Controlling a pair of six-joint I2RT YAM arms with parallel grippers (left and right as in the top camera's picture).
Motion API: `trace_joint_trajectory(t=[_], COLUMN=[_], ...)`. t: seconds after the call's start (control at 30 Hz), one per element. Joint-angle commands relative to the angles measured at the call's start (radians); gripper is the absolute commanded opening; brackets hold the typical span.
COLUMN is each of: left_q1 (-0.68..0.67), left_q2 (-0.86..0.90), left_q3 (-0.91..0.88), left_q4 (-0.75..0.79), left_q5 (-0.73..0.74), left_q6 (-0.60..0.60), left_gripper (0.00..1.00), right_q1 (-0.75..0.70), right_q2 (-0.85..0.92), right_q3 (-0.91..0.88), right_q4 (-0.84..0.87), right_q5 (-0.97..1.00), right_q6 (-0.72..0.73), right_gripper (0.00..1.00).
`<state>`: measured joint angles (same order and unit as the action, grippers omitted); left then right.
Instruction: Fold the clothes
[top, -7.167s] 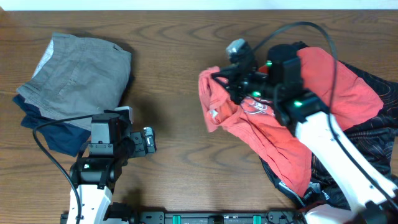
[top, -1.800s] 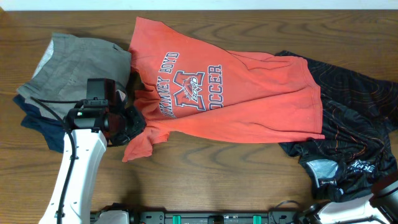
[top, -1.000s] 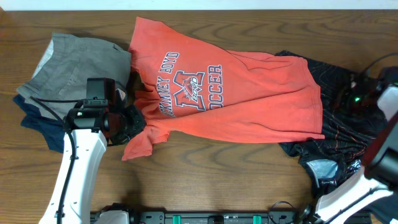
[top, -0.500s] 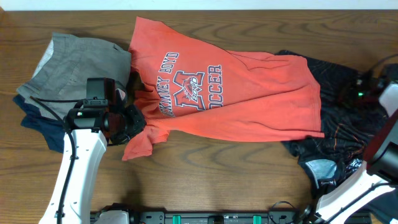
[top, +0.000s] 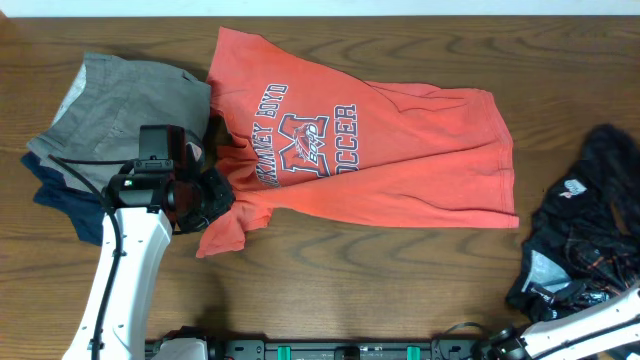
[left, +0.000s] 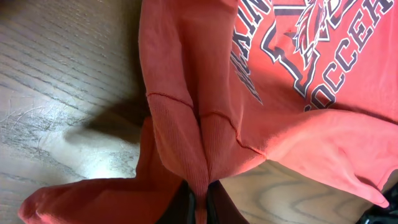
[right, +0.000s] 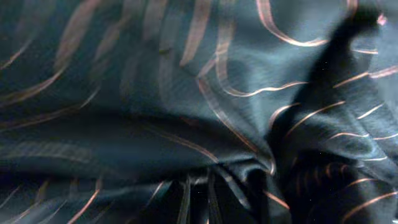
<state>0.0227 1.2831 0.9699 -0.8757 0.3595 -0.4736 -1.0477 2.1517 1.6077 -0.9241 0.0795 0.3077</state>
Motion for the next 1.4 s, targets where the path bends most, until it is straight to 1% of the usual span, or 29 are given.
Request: trace_joint_trajectory(t=[0.0, 0.07, 0.17, 0.3, 0.33, 0.37, 0.43, 0.57, 0.7, 0.77, 0.9, 1.03, 1.13, 1.17, 1.2, 1.37], left_q1=[0.005, 0.005, 0.005, 0.005, 0.005, 0.005, 0.005, 0.005, 0.005, 0.005, 0.005, 0.005, 0.005, 0.005, 0.005, 0.005], left_q2=[0.005, 0.005, 0.005, 0.005, 0.005, 0.005, 0.005, 0.005, 0.005, 0.005, 0.005, 0.005, 0.005, 0.005, 0.005, 0.005], left_q3=[-0.002, -0.002, -0.002, -0.002, -0.002, -0.002, -0.002, -0.002, -0.002, -0.002, -0.002, -0.002, -0.002, -0.002, -0.002, -0.002], left_q4=[0.006, 0.007, 0.010, 0.010, 0.010, 0.010, 0.009, 0.000, -0.006, -0.005, -0.005, -0.005, -0.005, -0.005, -0.005, -0.006], left_q5=[-0.013, -0.013, -0.013, -0.013, -0.013, -0.013, -0.013, -0.013, -0.013, -0.013, -0.013, -0.013, -0.013, -0.013, -0.013, -0.013], left_q6=[0.005, 0.005, 0.005, 0.005, 0.006, 0.005, 0.006, 0.006, 0.006, 0.006, 0.006, 0.006, 0.006, 0.006, 0.006, 0.006], left_gripper=[0.06, 0.06, 0.07, 0.07, 0.07, 0.07, 0.07, 0.07, 0.07, 0.07, 0.07, 0.07, 0.07, 0.07, 0.07, 0.07], right_q1=[0.006, 0.027, 0.088, 0.220, 0.253, 0.292, 0.357, 0.487, 0.564, 0.584, 0.601, 0.604, 0.604, 0.604, 0.604, 0.604], right_q2=[-0.003, -0.014, -0.054, -0.136, -0.153, -0.170, -0.193, -0.221, -0.229, -0.238, -0.284, -0.372, -0.434, -0.445, -0.455, -0.469], right_q3=[0.081, 0.108, 0.128, 0.128, 0.127, 0.127, 0.127, 0.101, 0.040, -0.020, -0.175, -0.329, -0.432, -0.455, -0.481, -0.607], right_q4=[-0.011, -0.023, -0.053, -0.126, -0.150, -0.180, -0.234, -0.336, -0.391, -0.386, -0.322, -0.246, -0.193, -0.179, -0.162, -0.075], right_q5=[-0.238, -0.355, -0.457, -0.474, -0.472, -0.472, -0.473, -0.473, -0.472, -0.468, -0.426, -0.417, -0.397, -0.398, -0.398, -0.398], right_q6=[-0.029, -0.067, -0.125, -0.200, -0.214, -0.232, -0.235, -0.187, -0.154, -0.121, -0.043, -0.022, -0.001, 0.000, 0.000, 0.023], right_gripper=[0.12, 0.14, 0.17, 0.21, 0.23, 0.28, 0.31, 0.31, 0.31, 0.31, 0.32, 0.34, 0.43, 0.49, 0.51, 0.52])
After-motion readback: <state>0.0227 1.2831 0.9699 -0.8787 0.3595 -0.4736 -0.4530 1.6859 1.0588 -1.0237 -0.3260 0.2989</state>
